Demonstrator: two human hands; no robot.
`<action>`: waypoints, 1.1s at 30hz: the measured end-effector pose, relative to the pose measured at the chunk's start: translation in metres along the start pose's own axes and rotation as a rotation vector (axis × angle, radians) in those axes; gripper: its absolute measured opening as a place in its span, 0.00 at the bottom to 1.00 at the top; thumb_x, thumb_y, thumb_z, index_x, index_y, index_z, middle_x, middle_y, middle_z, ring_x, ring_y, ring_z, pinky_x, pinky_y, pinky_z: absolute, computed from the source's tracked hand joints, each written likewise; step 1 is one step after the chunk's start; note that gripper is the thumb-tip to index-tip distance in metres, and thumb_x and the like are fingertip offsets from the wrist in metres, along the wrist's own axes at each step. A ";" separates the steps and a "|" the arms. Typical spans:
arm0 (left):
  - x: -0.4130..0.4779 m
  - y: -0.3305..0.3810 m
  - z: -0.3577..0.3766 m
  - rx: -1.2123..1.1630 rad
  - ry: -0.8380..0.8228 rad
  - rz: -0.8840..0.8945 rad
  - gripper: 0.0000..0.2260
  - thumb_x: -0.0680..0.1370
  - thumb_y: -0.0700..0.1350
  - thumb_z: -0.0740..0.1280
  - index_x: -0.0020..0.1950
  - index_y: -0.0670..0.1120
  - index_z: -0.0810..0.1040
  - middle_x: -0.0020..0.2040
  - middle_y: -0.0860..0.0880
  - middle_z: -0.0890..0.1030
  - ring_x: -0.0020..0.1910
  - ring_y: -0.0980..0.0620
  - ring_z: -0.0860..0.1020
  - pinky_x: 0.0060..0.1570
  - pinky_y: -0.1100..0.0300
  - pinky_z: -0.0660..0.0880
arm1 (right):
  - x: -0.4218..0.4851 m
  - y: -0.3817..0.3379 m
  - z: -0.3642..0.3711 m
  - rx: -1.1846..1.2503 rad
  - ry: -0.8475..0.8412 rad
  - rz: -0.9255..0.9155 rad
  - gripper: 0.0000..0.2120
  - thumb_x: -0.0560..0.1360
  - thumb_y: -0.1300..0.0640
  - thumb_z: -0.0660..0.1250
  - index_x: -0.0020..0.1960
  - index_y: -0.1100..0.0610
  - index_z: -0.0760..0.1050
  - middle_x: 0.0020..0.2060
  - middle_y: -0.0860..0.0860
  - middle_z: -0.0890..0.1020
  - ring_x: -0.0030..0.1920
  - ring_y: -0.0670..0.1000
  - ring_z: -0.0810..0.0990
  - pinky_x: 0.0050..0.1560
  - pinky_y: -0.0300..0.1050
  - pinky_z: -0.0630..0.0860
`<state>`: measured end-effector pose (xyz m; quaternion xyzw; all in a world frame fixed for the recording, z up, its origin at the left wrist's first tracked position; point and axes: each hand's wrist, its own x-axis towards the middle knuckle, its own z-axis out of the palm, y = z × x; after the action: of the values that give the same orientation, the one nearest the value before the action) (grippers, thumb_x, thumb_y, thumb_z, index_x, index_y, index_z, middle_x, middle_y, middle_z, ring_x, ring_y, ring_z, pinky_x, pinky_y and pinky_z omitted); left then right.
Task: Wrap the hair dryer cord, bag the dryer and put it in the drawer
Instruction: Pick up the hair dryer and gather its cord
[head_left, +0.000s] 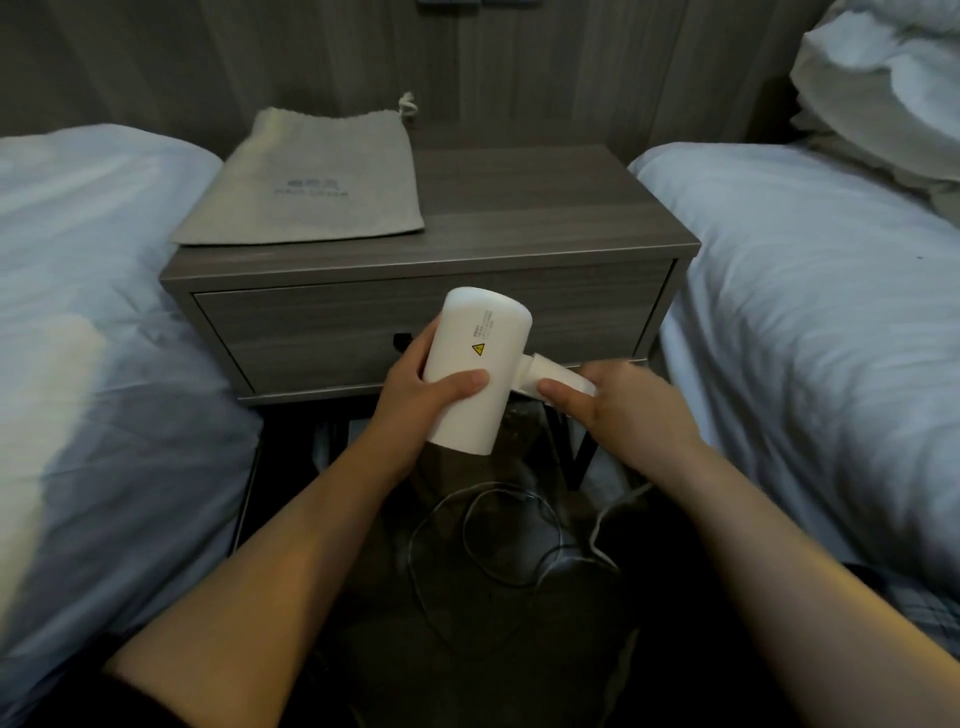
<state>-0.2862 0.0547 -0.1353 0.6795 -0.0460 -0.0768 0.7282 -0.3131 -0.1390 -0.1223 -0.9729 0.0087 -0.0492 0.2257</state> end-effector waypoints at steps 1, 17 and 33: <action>-0.002 -0.001 0.004 -0.050 0.037 -0.012 0.27 0.70 0.41 0.71 0.66 0.55 0.67 0.57 0.49 0.77 0.54 0.48 0.78 0.46 0.52 0.78 | -0.001 -0.003 0.004 0.118 0.023 0.049 0.24 0.73 0.34 0.56 0.36 0.54 0.74 0.28 0.49 0.76 0.32 0.52 0.77 0.34 0.46 0.73; 0.001 0.022 -0.001 0.010 0.124 -0.079 0.15 0.75 0.50 0.66 0.61 0.51 0.70 0.48 0.52 0.78 0.44 0.54 0.78 0.36 0.60 0.75 | -0.007 -0.013 0.018 0.421 0.044 0.028 0.20 0.77 0.41 0.54 0.41 0.55 0.74 0.30 0.49 0.76 0.31 0.48 0.76 0.33 0.43 0.70; -0.003 -0.001 0.023 -0.005 0.067 -0.167 0.40 0.73 0.46 0.70 0.75 0.60 0.46 0.70 0.47 0.67 0.63 0.47 0.72 0.61 0.47 0.73 | 0.000 -0.005 -0.001 0.156 0.124 0.076 0.20 0.76 0.39 0.53 0.36 0.53 0.68 0.31 0.49 0.74 0.33 0.49 0.73 0.31 0.44 0.63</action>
<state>-0.2937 0.0325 -0.1347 0.6814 0.0357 -0.1146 0.7220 -0.3135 -0.1351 -0.1189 -0.9465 0.0557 -0.1011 0.3014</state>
